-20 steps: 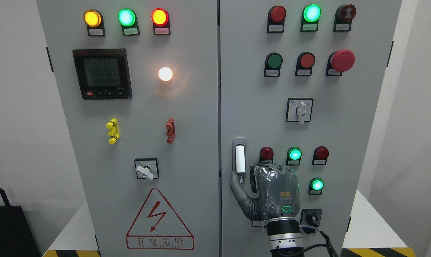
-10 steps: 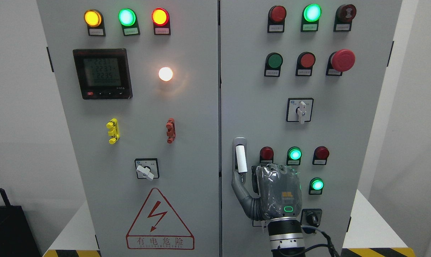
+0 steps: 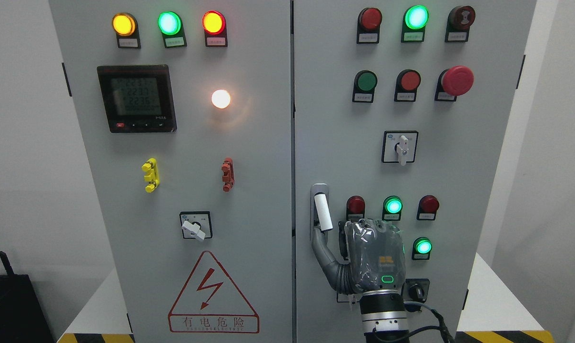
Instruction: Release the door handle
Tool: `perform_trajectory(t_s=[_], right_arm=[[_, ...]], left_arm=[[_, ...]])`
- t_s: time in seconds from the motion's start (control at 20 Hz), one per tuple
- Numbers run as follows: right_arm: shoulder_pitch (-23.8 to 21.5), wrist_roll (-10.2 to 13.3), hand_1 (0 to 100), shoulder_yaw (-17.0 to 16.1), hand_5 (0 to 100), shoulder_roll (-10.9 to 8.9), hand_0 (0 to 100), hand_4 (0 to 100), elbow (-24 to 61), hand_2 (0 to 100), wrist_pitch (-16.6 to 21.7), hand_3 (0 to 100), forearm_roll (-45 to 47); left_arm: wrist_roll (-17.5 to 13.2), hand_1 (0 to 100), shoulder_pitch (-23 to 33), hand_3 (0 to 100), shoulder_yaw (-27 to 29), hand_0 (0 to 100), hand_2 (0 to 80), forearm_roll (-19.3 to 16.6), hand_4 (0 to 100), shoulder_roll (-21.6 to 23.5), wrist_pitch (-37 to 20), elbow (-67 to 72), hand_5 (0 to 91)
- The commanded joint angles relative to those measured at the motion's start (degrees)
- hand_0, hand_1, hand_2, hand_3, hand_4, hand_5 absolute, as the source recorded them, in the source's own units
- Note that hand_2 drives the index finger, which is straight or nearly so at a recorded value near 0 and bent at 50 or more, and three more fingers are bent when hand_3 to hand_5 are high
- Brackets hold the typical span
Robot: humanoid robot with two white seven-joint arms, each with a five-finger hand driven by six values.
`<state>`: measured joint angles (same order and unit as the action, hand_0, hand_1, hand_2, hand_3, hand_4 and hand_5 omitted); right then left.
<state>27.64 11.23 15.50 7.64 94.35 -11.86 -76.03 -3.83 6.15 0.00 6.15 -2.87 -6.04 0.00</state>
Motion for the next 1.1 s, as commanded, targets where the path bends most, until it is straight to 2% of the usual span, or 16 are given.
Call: perform_trajectory(t_s=[0.0, 1.05], right_arm=[[-0.04, 0.02, 17, -0.38, 98, 0.01, 55, 99, 0.14, 100, 0.0, 100, 0.0], [-0.22, 1.34, 17, -1.18, 98, -0.34, 56, 100, 0.49, 100, 0.09, 100, 1.14]], left_arm=[[-0.04, 39, 0.0, 0, -0.79, 12, 0.0, 0.0, 0, -0.03, -0.03, 1.14, 0.0], [-0.04, 39, 0.0, 0, -0.79, 12, 0.0, 0.0, 0, 0.05, -0.03, 1.14, 0.0]])
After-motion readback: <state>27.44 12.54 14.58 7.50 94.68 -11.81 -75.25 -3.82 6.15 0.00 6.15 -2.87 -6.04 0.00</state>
